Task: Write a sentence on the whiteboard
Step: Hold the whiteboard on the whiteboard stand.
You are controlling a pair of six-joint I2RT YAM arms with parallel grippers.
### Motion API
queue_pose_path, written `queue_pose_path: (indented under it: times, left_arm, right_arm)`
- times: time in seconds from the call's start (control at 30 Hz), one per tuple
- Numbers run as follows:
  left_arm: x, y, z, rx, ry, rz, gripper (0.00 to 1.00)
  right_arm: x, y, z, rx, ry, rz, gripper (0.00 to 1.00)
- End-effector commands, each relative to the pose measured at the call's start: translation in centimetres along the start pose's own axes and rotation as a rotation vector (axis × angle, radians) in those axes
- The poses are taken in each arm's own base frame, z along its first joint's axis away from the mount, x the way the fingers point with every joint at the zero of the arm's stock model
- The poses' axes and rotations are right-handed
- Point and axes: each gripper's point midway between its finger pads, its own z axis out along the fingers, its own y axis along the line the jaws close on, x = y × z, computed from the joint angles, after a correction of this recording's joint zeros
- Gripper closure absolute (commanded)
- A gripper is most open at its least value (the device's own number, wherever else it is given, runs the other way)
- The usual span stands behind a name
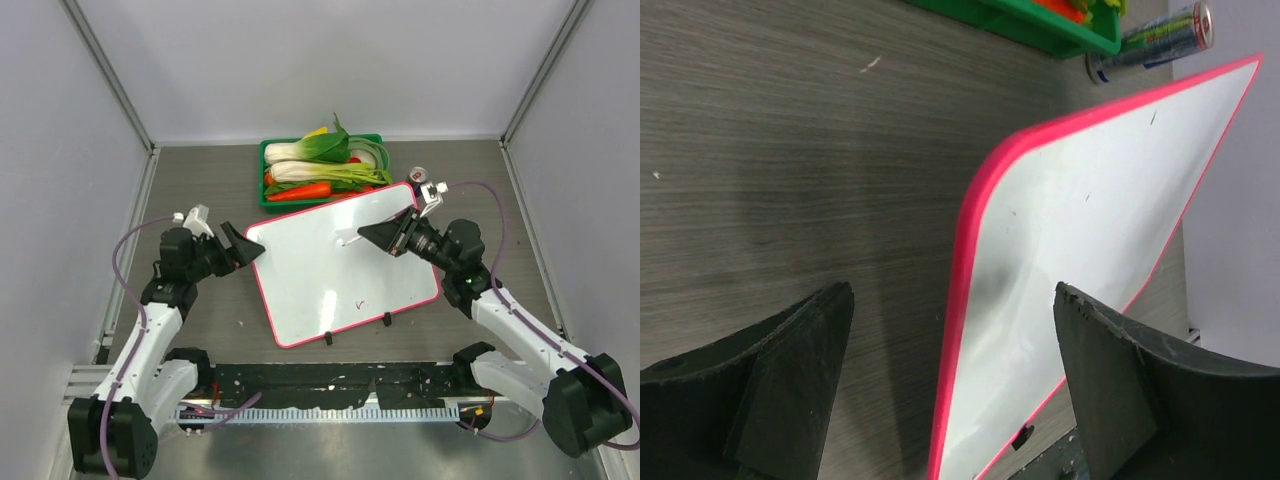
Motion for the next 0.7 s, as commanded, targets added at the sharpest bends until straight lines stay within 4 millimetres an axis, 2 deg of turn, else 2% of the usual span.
queue_pose_path:
  times: [0.0, 0.13, 0.27, 0.47, 0.63, 0.67]
  left_arm:
    - [-2.9, -2.8, -0.2, 0.156, -0.053, 0.027, 0.18]
    - [-3.0, -3.9, 0.0, 0.248, -0.075, 0.047, 0.20]
    - [-2.3, -3.5, 0.3, 0.284, -0.096, 0.040, 0.28]
    - [-0.6, -2.0, 0.4, 0.269, -0.107, 0.061, 0.31]
    - [0.4, -2.0, 0.0, 0.328, -0.134, 0.084, 0.31]
    - [0.6, -2.2, -0.1, 0.341, -0.136, 0.089, 0.31]
  right_arm:
    - [-2.4, 1.5, 0.4, -0.007, -0.028, -0.162, 0.99]
    - [-3.6, 1.4, 0.7, 0.040, -0.041, -0.250, 0.99]
    - [-4.4, 1.6, 1.4, 0.083, -0.047, -0.347, 0.99]
    - [-1.8, 2.1, 3.7, 0.047, 0.006, -0.370, 0.99]
    - [0.8, 2.1, 5.8, 0.029, 0.038, -0.386, 0.99]
    - [1.3, 2.6, 6.0, 0.014, 0.044, -0.383, 0.99]
